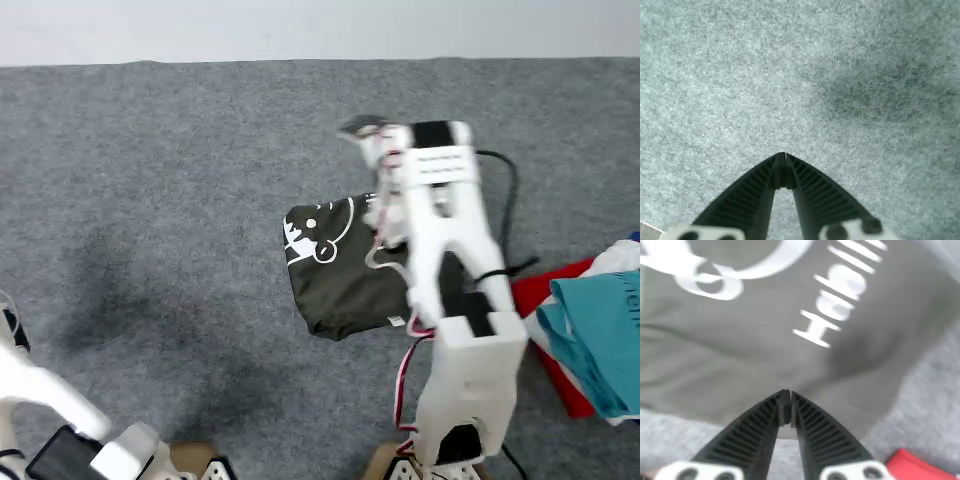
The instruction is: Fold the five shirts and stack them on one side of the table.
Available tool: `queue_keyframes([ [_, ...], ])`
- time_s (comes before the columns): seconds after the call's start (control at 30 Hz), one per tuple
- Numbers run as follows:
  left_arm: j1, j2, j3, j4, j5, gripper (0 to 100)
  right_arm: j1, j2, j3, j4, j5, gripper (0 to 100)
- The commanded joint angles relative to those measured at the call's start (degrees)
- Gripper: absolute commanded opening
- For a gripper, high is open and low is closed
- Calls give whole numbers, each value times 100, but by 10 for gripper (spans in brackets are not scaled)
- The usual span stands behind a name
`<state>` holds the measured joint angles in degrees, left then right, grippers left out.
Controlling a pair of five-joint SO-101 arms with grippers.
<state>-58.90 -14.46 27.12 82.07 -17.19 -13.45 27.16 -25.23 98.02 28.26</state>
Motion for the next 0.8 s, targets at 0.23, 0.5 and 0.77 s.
queue_keyframes([
  [0.23,-9,-246,-31,-44,44,2,-1349,-101,352,470,-308,10],
  [0.5,-9,-246,-48,-53,44,2,-1798,-884,1662,444,-519,10],
  [0.77,44,-246,-31,-70,44,2,-1921,-1015,2734,-734,-571,10],
])
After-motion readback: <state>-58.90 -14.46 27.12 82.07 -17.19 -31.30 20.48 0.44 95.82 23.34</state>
